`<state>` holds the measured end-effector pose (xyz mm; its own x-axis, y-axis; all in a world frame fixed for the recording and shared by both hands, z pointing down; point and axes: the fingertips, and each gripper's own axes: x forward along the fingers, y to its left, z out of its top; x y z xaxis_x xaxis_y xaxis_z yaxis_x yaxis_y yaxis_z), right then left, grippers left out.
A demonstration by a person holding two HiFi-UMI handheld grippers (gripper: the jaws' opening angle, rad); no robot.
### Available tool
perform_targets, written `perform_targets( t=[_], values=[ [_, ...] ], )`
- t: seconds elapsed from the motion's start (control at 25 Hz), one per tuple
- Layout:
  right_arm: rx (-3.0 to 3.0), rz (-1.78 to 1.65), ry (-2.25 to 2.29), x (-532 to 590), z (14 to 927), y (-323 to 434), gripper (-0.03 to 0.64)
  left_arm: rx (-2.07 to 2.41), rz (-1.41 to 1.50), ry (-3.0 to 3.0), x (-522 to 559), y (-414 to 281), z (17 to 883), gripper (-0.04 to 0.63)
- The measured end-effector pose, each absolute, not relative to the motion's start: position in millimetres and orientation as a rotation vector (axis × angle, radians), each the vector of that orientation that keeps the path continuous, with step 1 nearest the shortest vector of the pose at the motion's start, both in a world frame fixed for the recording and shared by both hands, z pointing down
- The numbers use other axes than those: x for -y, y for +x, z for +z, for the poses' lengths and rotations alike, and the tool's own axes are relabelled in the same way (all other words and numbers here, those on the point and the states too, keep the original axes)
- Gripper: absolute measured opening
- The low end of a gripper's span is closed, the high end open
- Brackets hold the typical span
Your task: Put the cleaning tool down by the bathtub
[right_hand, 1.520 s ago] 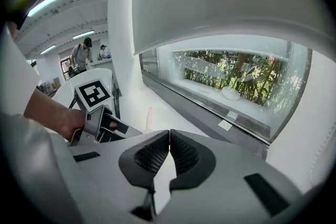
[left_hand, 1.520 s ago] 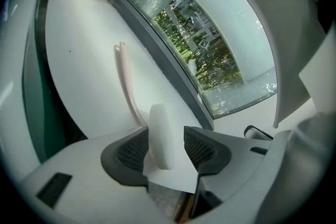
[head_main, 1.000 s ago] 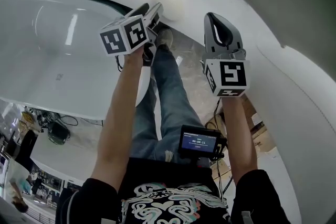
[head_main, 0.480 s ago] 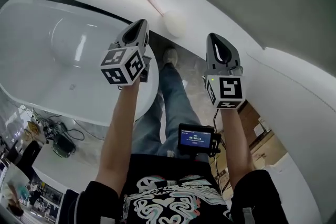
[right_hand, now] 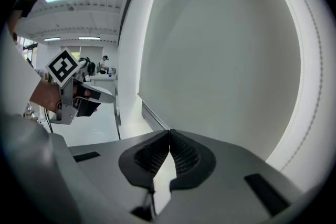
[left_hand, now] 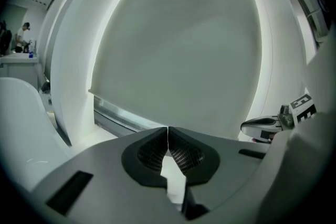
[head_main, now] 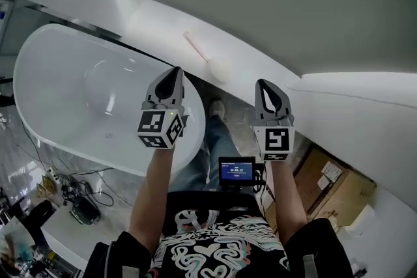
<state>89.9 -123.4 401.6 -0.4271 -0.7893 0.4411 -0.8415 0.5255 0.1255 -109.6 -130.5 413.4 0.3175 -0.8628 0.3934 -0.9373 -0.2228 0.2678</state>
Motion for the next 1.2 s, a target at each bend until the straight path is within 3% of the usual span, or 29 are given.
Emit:
perform_targets(
  t=[0.64, 1.2],
  values=[
    [2.358, 0.006, 1.454, 61, 291, 108, 0.026, 1.764, 0.148, 2.274, 65, -143, 292, 0.02],
    [2.466, 0.038, 1.524, 27, 222, 72, 0.026, 1.799, 0.09, 2.421, 23, -156, 213, 0.02]
  ],
)
